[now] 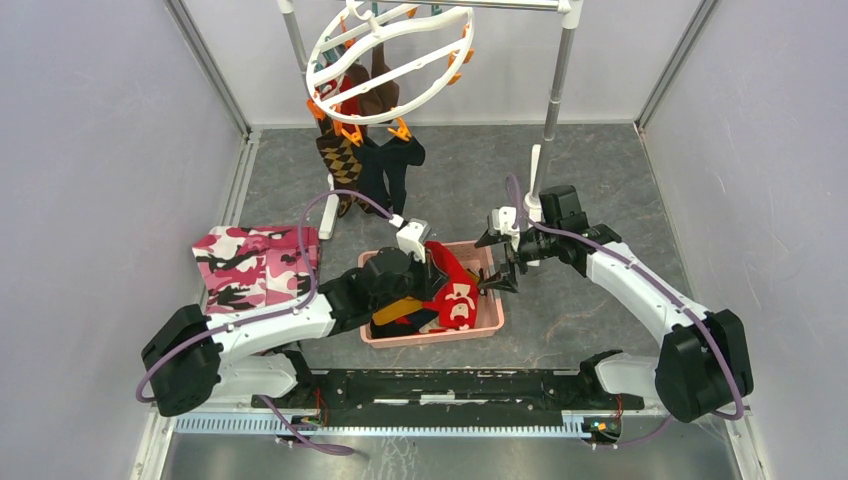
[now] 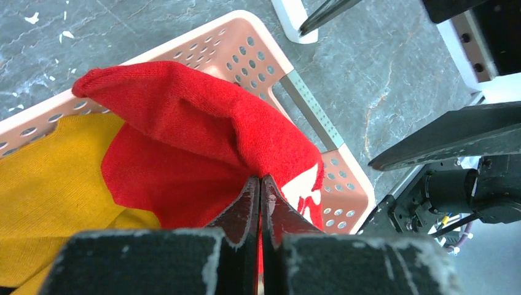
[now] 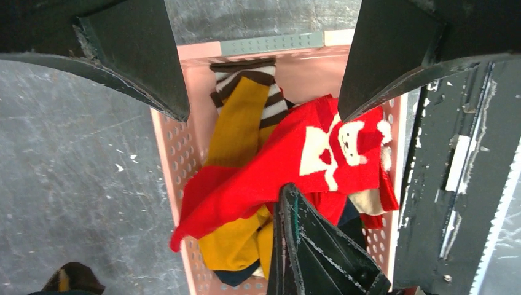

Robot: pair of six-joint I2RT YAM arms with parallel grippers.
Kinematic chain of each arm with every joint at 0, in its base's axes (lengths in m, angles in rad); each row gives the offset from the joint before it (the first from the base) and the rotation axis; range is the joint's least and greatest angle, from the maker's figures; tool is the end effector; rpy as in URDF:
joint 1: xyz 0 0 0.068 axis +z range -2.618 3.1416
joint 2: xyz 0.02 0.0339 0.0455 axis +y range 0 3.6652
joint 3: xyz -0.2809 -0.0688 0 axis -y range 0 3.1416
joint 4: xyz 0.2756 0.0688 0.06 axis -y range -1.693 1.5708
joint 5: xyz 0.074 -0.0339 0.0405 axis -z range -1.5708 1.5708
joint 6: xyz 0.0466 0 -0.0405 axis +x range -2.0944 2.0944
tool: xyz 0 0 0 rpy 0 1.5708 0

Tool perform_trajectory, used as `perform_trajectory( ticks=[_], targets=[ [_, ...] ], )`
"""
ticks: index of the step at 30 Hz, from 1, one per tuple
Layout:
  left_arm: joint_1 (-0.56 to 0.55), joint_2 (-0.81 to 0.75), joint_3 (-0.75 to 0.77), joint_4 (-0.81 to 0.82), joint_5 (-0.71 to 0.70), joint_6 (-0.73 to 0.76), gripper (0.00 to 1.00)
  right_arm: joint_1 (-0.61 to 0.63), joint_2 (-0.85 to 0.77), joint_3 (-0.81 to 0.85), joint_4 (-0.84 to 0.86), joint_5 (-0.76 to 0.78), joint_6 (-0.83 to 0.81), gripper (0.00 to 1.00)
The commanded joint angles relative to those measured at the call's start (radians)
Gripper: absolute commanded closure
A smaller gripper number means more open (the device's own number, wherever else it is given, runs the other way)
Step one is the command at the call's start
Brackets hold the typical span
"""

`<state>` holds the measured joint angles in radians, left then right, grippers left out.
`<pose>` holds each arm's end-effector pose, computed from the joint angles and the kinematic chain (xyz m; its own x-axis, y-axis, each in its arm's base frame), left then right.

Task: Clip the socks to the hanger
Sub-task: Pick up the sock from the bin.

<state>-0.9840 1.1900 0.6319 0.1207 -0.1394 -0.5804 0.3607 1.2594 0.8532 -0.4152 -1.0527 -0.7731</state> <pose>0.1660 -0.2379 0.2283 -0.6101 -0.0632 -0.7898 0.5027 0.7396 -0.4475 0.2448 0.1356 0.2560 0.0185 -0.3627 -0.9317 -0.9998 0.0017 -0.0205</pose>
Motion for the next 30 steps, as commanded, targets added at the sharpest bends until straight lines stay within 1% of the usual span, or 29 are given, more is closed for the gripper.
perform_trajectory(
  ticks=[1, 3, 6, 8, 9, 10, 12, 14, 15, 19, 21, 24, 25, 27, 30],
  targets=[
    [-0.002, -0.035, -0.034, 0.163, 0.05, 0.095, 0.98, 0.044, 0.028, -0.029, 0.087, -0.031, 0.073, 0.04],
    [-0.002, -0.043, -0.045, 0.176, 0.042, 0.104, 0.98, 0.07, 0.049, -0.032, 0.113, -0.015, 0.114, 0.07],
    [-0.002, -0.052, -0.063, 0.194, 0.023, 0.107, 0.98, 0.123, 0.087, -0.019, 0.107, -0.008, 0.13, 0.19],
    [-0.003, -0.057, -0.071, 0.2, 0.014, 0.109, 0.98, 0.156, 0.106, -0.004, 0.094, 0.004, 0.13, 0.32],
    [-0.002, -0.06, -0.076, 0.203, 0.008, 0.111, 0.98, 0.165, 0.115, 0.003, 0.089, 0.01, 0.132, 0.42],
    [-0.002, -0.062, -0.079, 0.203, 0.003, 0.111, 0.98, 0.172, 0.122, 0.011, 0.089, 0.014, 0.137, 0.55],
    [-0.001, -0.069, -0.085, 0.187, -0.021, 0.114, 0.96, 0.175, 0.124, 0.026, 0.084, 0.029, 0.151, 0.76],
    [-0.001, -0.08, -0.09, 0.154, -0.049, 0.123, 0.9, 0.173, 0.113, 0.041, 0.071, 0.059, 0.149, 0.87],
    [-0.001, -0.09, -0.096, 0.132, -0.063, 0.128, 0.87, 0.172, 0.103, 0.043, 0.07, 0.072, 0.149, 0.91],
    [0.003, -0.142, -0.137, 0.096, -0.084, 0.147, 0.72, 0.161, 0.084, 0.048, 0.053, 0.073, 0.13, 0.95],
    [0.004, -0.184, -0.162, 0.095, -0.071, 0.167, 0.61, 0.153, 0.09, 0.071, 0.005, 0.06, 0.086, 0.96],
    [0.006, -0.244, -0.199, 0.112, -0.028, 0.209, 0.43, 0.142, 0.102, 0.097, -0.059, 0.028, 0.033, 0.92],
    [0.005, -0.262, -0.209, 0.116, -0.016, 0.216, 0.39, 0.137, 0.103, 0.098, -0.061, 0.025, 0.032, 0.91],
    [0.006, -0.289, -0.223, 0.117, 0.006, 0.245, 0.33, 0.13, 0.099, 0.097, -0.059, 0.023, 0.033, 0.88],
    [0.008, -0.318, -0.235, 0.109, 0.018, 0.266, 0.3, 0.122, 0.093, 0.098, -0.055, 0.022, 0.041, 0.88]
  ],
)
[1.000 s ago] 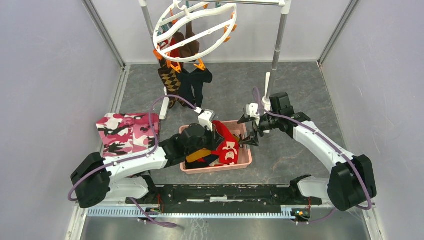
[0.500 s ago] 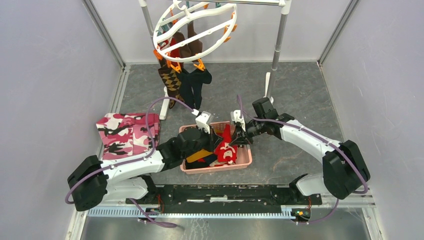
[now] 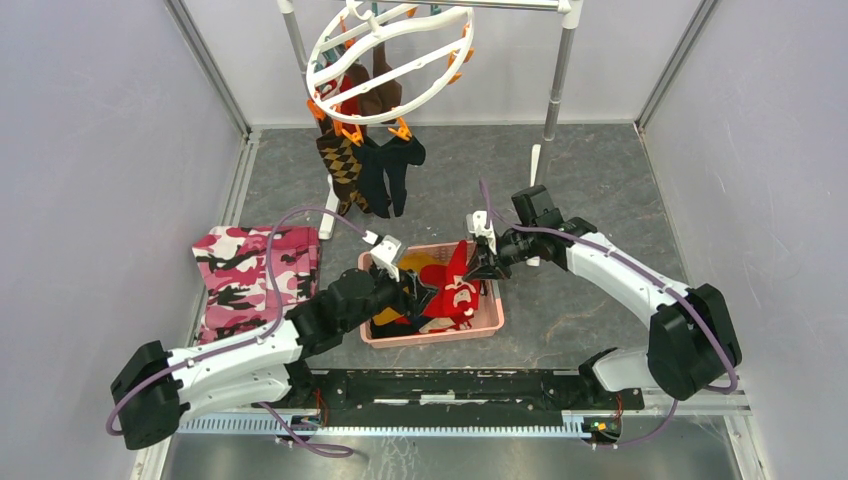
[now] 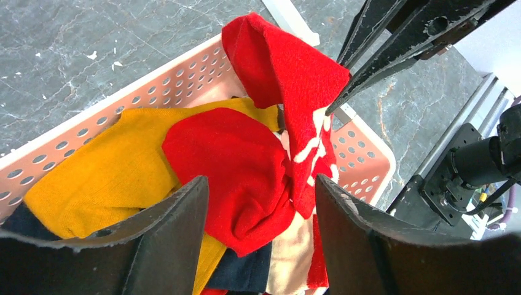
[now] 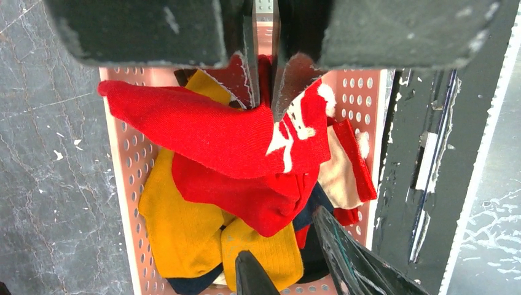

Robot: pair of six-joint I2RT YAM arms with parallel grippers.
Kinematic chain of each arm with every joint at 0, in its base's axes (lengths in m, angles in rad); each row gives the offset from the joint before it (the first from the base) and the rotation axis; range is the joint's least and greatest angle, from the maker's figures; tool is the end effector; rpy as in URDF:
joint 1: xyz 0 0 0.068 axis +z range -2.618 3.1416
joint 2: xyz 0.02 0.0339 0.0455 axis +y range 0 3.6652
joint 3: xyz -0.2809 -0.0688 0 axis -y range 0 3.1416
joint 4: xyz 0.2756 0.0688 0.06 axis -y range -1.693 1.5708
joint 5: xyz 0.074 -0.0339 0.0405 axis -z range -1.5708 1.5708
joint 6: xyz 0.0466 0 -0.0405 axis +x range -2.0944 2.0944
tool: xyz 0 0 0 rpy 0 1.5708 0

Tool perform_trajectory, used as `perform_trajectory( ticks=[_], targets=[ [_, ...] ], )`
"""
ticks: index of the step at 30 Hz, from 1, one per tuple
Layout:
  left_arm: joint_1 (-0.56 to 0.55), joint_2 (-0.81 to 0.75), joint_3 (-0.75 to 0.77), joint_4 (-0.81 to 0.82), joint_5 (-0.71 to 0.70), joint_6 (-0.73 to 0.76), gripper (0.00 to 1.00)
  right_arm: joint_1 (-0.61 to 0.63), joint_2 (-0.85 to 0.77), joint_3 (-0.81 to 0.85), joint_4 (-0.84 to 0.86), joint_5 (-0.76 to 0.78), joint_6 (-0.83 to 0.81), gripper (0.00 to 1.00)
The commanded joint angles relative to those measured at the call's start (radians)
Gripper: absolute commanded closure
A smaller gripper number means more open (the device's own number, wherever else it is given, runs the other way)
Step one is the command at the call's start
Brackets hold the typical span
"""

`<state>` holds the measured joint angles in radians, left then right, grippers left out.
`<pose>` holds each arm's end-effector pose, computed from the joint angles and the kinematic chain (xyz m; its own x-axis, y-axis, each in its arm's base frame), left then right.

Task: Clip the socks to the hanger
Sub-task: Pick up the sock from the bin.

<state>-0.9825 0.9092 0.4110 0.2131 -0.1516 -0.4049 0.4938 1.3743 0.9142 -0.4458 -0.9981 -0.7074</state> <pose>0.1354 -0.1903 0.2224 -0.4357 -0.0485 -0.8988 0.6204 0.7072 -0.3390 0.2456 0.1767 0.2423 -0.0631 -0.4339 -0.8988 -0.9926 -0.0665 0.1018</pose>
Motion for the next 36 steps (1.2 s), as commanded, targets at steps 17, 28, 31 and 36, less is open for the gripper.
perform_trajectory(
  ticks=[17, 28, 31, 36],
  targets=[
    [0.022, -0.052, -0.08, 0.297, 0.276, 0.099, 0.25, -0.086, -0.1, 0.057, -0.041, -0.197, 0.024, 0.88],
    [0.05, 0.0, -0.104, 0.467, 0.342, -0.021, 0.23, -0.108, -0.136, 0.058, -0.009, -0.241, 0.085, 0.88],
    [0.077, 0.046, -0.095, 0.476, 0.403, -0.062, 0.23, -0.112, -0.134, 0.058, -0.007, -0.239, 0.087, 0.88],
    [0.112, 0.115, -0.095, 0.509, 0.477, -0.109, 0.24, -0.119, -0.133, 0.055, 0.005, -0.246, 0.102, 0.87]
  ],
)
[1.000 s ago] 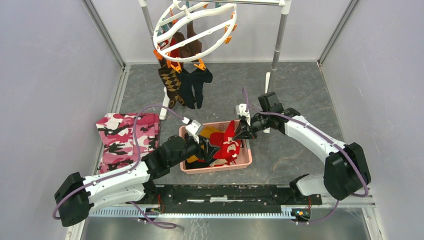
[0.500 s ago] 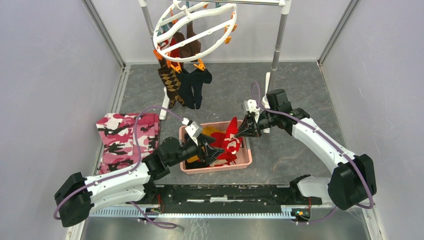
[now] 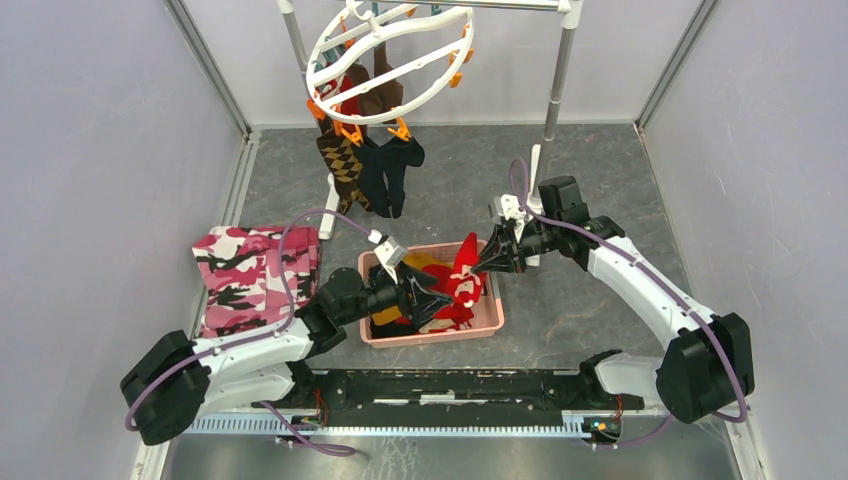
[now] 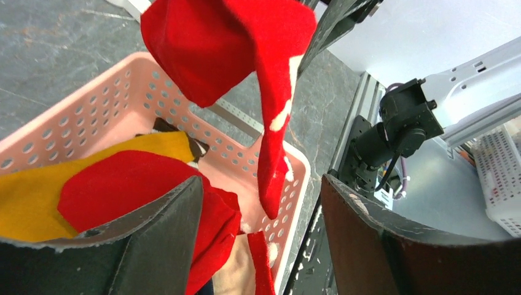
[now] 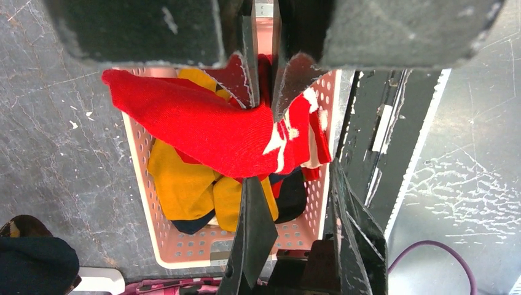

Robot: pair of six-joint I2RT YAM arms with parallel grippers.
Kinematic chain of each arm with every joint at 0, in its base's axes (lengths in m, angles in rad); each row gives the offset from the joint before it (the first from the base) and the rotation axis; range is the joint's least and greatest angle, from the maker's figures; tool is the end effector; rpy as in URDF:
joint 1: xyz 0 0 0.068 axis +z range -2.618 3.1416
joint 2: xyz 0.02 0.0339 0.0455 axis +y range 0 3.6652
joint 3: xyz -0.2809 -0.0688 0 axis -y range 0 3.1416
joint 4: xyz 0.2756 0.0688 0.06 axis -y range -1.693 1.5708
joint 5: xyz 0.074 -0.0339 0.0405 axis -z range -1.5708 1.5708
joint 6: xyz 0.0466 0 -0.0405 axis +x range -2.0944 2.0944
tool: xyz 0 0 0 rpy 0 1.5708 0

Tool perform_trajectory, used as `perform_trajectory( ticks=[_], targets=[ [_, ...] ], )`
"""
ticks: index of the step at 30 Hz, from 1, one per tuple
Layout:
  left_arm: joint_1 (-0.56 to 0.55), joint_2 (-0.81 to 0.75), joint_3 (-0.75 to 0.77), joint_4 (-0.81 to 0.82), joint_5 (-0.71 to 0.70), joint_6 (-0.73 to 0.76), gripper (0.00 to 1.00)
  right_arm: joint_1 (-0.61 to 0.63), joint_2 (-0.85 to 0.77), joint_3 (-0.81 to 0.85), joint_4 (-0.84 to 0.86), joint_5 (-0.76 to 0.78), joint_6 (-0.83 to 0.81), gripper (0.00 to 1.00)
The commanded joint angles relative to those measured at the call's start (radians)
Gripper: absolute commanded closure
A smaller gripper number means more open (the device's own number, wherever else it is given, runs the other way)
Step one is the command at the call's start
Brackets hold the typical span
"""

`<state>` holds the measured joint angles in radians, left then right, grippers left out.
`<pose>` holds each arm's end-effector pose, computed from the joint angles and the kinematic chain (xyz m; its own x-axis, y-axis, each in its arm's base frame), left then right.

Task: Clip the socks to the hanger
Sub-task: Pick up the sock from the bin.

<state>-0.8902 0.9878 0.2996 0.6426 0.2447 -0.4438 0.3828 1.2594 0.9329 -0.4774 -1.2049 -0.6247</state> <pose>0.1394 -0.1901 0.2139 -0.4151 -0.1494 -0.8974 0.8062 0.3967 -0.4389 0.2408 0.1439 0.2840 -0.1121 -0.2707 -0.9561 -0.9866 -0.0844 0.1396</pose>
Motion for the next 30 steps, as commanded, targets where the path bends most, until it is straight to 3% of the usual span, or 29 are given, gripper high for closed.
perform_trajectory(
  ticks=[1, 4, 8, 13, 14, 20, 24, 28, 30],
  targets=[
    [0.022, 0.049, 0.016, 0.09, 0.089, -0.078, 0.26, -0.009, -0.018, 0.034, 0.038, -0.04, 0.02, 0.87],
    [0.025, 0.089, 0.02, 0.147, 0.129, -0.102, 0.29, -0.01, -0.014, 0.032, 0.043, -0.04, 0.024, 0.87],
    [0.025, 0.153, 0.048, 0.206, 0.189, -0.131, 0.42, -0.01, -0.005, 0.029, 0.045, -0.038, 0.025, 0.87],
    [0.027, 0.234, 0.081, 0.248, 0.241, -0.17, 0.93, -0.01, 0.0, 0.026, 0.046, -0.029, 0.02, 0.86],
    [0.03, 0.24, 0.083, 0.254, 0.241, -0.185, 0.97, -0.011, 0.002, 0.026, 0.045, -0.025, 0.019, 0.85],
    [0.111, 0.207, 0.036, 0.349, 0.214, -0.383, 0.98, -0.02, 0.005, 0.072, -0.024, 0.071, -0.048, 0.51],
    [0.174, 0.182, 0.019, 0.404, 0.2, -0.558, 0.98, -0.048, -0.008, 0.144, -0.112, 0.159, -0.12, 0.38],
    [0.214, 0.185, 0.053, 0.411, 0.204, -0.703, 0.98, -0.049, -0.057, 0.209, -0.18, 0.22, -0.254, 0.24],
    [0.22, 0.192, 0.073, 0.412, 0.203, -0.764, 0.98, -0.047, -0.087, 0.209, -0.223, 0.19, -0.406, 0.09]
  ],
)
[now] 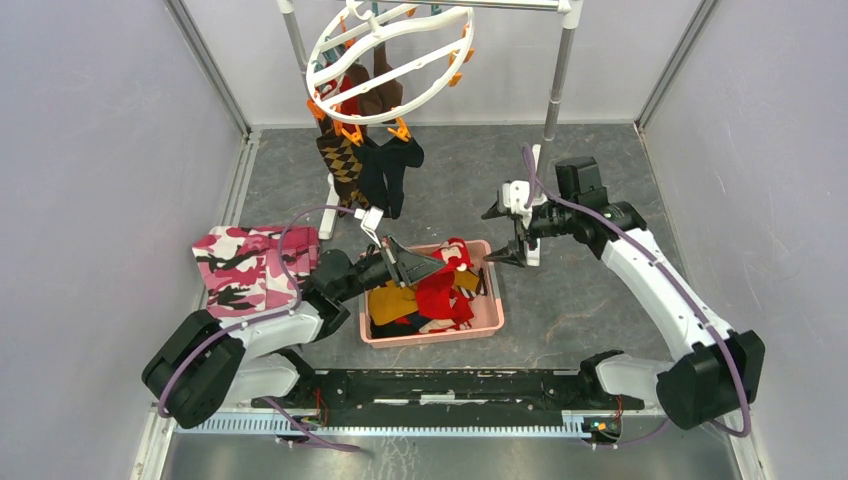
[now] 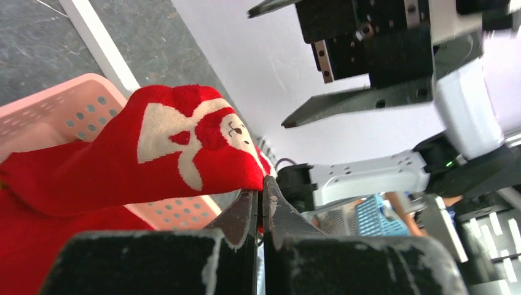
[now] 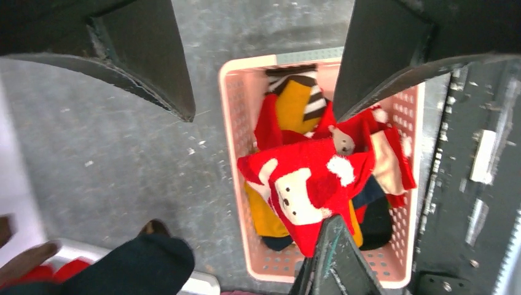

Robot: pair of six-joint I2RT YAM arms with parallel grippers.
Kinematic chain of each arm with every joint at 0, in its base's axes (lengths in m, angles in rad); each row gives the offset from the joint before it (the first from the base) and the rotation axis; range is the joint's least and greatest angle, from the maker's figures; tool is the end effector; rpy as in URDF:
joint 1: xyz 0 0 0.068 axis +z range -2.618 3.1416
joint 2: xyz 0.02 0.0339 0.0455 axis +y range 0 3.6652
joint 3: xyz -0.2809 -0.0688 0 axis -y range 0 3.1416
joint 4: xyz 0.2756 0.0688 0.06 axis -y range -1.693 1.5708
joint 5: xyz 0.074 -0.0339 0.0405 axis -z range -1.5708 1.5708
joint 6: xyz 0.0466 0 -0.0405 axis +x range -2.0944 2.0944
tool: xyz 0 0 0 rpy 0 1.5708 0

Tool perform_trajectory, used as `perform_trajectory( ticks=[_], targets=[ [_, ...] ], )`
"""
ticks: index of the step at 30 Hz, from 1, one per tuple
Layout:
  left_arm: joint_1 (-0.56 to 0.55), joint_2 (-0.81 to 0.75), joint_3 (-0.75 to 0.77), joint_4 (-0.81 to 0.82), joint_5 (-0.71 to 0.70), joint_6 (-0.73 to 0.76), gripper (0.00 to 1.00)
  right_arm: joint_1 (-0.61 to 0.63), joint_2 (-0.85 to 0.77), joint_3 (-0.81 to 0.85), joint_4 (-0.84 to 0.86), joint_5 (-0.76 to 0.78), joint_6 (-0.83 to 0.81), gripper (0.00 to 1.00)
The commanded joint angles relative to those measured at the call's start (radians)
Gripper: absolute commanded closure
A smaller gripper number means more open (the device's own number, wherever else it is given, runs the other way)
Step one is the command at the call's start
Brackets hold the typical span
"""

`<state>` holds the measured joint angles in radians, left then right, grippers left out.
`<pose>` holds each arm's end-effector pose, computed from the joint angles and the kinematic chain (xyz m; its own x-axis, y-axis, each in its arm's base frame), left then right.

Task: Clip the socks to the hanger
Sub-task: Pick up the sock from the bin.

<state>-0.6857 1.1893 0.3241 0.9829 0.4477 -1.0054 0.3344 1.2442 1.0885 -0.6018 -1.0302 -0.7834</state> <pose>0.1846 -0.1771 0.2169 -0.7142 -0.3991 -0.5750 0.5608 0.1652 -0.8113 0.2539 0.1305 0.3288 0.0746 -0.3586 -0.9305 -0.9946 0.0404 -0.0953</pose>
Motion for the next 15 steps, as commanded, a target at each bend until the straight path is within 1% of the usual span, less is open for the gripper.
perform_trajectory(
  ticks=[1, 3, 4, 6, 8, 10, 15],
  targets=[
    [0.015, -0.005, 0.059, 0.071, -0.002, -0.231, 0.98, 0.002, -0.084, 0.048, -0.15, -0.013, -0.345, 0.03],
    [0.015, 0.008, 0.076, 0.081, -0.006, -0.289, 0.98, 0.007, -0.089, 0.042, -0.247, -0.068, -0.586, 0.02],
    [0.016, 0.017, 0.082, 0.107, -0.006, -0.312, 0.98, 0.012, -0.083, 0.038, -0.269, -0.092, -0.635, 0.02],
    [0.015, 0.035, 0.088, 0.157, -0.007, -0.365, 0.98, 0.025, -0.076, 0.02, -0.249, -0.119, -0.661, 0.02],
    [0.015, 0.054, 0.093, 0.2, -0.011, -0.405, 0.98, 0.042, -0.079, -0.001, -0.191, -0.118, -0.644, 0.02],
    [0.015, 0.074, 0.101, 0.217, -0.013, -0.45, 0.98, 0.066, -0.098, -0.032, -0.068, -0.087, -0.544, 0.02],
    [0.015, 0.14, 0.123, 0.278, 0.009, -0.499, 0.98, 0.116, -0.08, 0.006, 0.071, 0.051, -0.324, 0.02]
  ],
)
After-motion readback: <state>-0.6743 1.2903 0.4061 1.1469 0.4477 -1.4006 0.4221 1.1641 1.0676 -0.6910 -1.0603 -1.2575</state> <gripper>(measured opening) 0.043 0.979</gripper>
